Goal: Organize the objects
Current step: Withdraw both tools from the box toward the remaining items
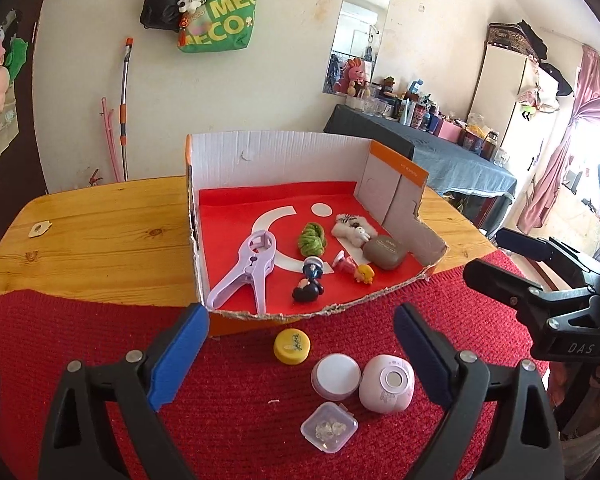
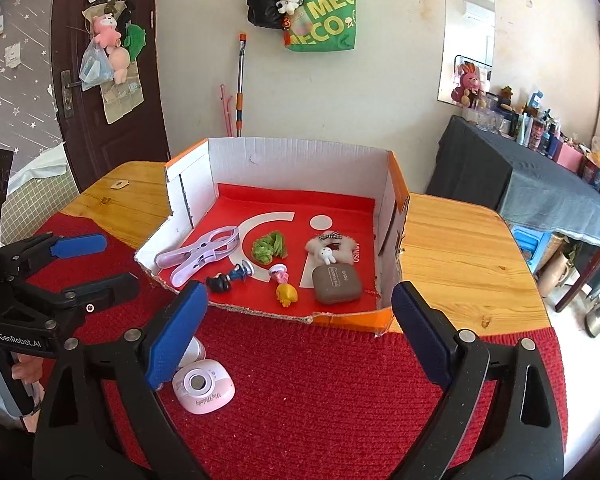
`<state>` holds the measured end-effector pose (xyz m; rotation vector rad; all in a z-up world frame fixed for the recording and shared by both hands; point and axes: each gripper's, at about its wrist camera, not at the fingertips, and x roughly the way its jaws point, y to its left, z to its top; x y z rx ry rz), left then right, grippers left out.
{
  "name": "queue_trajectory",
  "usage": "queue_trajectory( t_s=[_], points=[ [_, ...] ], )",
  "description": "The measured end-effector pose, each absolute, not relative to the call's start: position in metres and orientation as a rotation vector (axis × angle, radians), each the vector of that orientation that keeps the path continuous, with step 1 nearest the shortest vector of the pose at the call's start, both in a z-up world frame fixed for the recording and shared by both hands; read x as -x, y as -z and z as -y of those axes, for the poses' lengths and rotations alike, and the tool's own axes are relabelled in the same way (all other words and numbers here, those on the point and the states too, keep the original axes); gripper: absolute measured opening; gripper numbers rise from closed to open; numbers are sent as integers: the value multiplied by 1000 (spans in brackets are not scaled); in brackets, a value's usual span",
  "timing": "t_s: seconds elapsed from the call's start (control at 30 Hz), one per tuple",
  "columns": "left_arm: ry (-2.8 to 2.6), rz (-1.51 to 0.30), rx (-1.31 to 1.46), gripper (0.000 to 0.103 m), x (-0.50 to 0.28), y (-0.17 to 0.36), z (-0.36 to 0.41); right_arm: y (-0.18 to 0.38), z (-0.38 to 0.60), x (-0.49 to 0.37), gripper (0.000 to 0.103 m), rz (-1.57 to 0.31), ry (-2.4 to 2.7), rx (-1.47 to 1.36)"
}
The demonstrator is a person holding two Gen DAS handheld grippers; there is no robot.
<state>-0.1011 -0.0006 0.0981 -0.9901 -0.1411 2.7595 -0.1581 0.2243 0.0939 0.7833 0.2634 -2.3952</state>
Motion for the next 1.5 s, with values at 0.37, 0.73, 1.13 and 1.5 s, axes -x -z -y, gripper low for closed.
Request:
queue_trajectory(
  t_s=[0.37, 0.73, 1.13, 1.5],
  points=[
    [-2694, 231, 1126, 96, 88, -51, 0, -47, -231, 145, 95, -220, 2380, -888],
    [-2650, 232, 1208, 96, 83, -31, 2, -28, -233, 142, 95, -209, 2332, -957],
    [-2577, 174, 1237, 96, 71, -23, 5, -18, -217, 130, 95, -300, 2192, -965],
    [-2586, 17, 1233, 91, 73, -20, -4, -2, -199, 130, 95, -423, 2109, -1010]
  ],
)
